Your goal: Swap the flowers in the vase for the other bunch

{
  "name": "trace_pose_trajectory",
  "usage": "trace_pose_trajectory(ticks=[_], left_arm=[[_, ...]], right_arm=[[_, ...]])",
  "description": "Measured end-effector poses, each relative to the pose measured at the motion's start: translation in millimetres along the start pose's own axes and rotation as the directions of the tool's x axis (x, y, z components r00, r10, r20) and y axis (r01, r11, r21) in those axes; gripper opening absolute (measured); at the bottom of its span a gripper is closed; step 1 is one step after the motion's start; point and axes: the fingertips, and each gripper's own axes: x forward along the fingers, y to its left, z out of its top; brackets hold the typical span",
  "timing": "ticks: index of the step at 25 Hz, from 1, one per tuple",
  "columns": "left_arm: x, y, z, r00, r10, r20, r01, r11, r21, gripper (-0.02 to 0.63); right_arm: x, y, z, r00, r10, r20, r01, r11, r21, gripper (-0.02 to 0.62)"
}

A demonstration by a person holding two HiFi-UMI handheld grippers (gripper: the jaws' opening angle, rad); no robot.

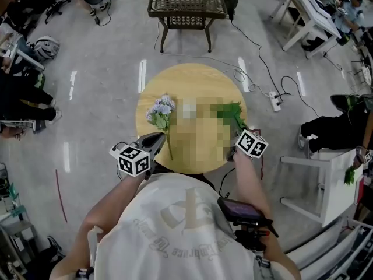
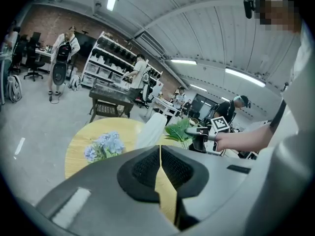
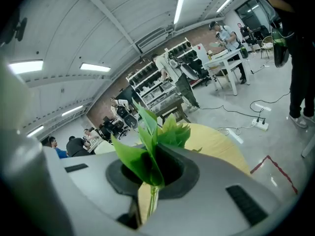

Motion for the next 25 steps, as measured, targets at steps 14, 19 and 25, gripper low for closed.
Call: trace_pose_trajectory(ticks=[14, 19, 25], left_arm=[[-5.6, 5.9, 8.4, 0.999, -0.048, 0.011, 0.048, 0.999, 0.012, 0.012], [-7.2, 7.8, 13.2, 0.998, -0.061, 0.018, 0.060, 0.998, 0.022, 0.012], [-7.4, 9.1, 17.5, 0.997, -0.076, 0.026, 0.076, 0.997, 0.028, 0.012]], right_arm=[[-15.1, 54.0, 67.6, 0.986, 0.099, 0.136, -0.088, 0.992, -0.089, 0.018], [-15.6, 67.2, 89.6, 0.978, 0.123, 0.168, -0.103, 0.987, -0.121, 0.018], [-14.1, 85.5, 113.6, 0.964, 0.164, 0.207, -0.134, 0.979, -0.151, 0.018]])
